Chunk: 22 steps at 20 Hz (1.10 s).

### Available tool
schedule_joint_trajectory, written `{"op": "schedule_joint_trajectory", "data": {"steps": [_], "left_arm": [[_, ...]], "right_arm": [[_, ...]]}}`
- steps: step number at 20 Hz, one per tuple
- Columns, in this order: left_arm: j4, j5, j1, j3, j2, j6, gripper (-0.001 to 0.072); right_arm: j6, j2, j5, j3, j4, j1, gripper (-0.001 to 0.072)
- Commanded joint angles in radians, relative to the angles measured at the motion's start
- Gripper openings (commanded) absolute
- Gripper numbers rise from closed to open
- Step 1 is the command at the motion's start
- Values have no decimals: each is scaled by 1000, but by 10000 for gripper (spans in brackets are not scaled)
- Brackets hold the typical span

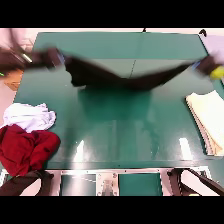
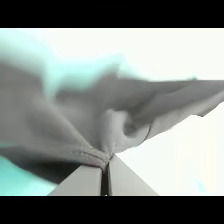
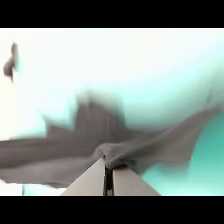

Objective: Fold the shirts.

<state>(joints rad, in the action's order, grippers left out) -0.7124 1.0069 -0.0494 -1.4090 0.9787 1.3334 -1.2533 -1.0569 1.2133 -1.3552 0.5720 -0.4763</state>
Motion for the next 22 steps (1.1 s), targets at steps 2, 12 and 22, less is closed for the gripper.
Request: {"op": "schedule_joint_trajectory", "data": {"steps": [2,12,22], "left_arm": [[-81,-16,1,-523,-107,1,25],[-328,18,2,-504,-96,82,25],[-209,-186,1,-222,509,-48,26]], "right_arm": [[-76,103,37,-557,-3,-126,18],[-89,152,148,-562,58,-155,20],[110,-249,-331,137,48,130,19]]}}
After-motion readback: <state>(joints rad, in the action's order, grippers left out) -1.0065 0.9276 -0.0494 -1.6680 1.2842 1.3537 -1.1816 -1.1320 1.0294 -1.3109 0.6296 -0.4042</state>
